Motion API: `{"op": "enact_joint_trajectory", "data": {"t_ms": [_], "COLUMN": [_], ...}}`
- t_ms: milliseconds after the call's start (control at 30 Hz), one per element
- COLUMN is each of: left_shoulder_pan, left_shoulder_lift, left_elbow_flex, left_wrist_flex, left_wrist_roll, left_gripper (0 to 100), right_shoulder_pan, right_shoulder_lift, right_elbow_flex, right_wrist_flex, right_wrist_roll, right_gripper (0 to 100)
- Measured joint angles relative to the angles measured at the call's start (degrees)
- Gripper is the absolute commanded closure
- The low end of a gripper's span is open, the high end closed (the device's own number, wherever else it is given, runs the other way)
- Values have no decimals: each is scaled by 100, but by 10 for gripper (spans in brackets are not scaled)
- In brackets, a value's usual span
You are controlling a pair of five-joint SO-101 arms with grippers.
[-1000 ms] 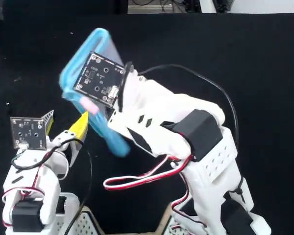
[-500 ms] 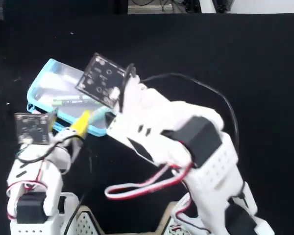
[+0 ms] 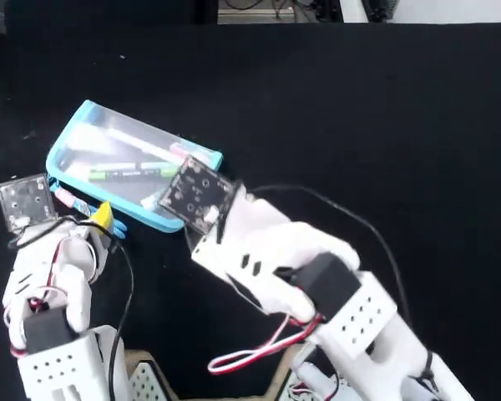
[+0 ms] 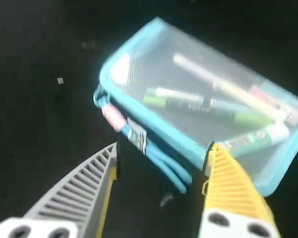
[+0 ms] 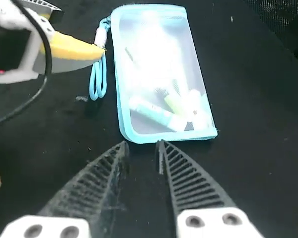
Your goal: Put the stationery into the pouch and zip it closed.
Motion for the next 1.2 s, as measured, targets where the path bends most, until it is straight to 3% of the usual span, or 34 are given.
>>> {"op": "enact_joint_trajectory", "data": {"t_ms": [267, 500, 667, 1200], "left_shoulder_pan": [0, -237, -536, -440], "left_shoulder_lift": [1477, 3042, 4255, 7859], "left_elbow_flex": [0, -343, -1108, -3516], "left_wrist_flex": [-695, -1231, -1257, -703], "left_wrist_roll": [413, 809, 1160, 1749], "left_gripper": [711, 713, 713, 715], "right_shoulder_pan": [0, 0, 0, 0], "right_shoulder_lift": [-826, -914, -914, -914], "right_elbow_flex": [1767, 2488, 2752, 3473], "right_wrist_flex": [-1187, -1793, -1829, -2620], "right_wrist_roll": [0, 0, 0, 0], "right_gripper": [907, 907, 907, 909]}}
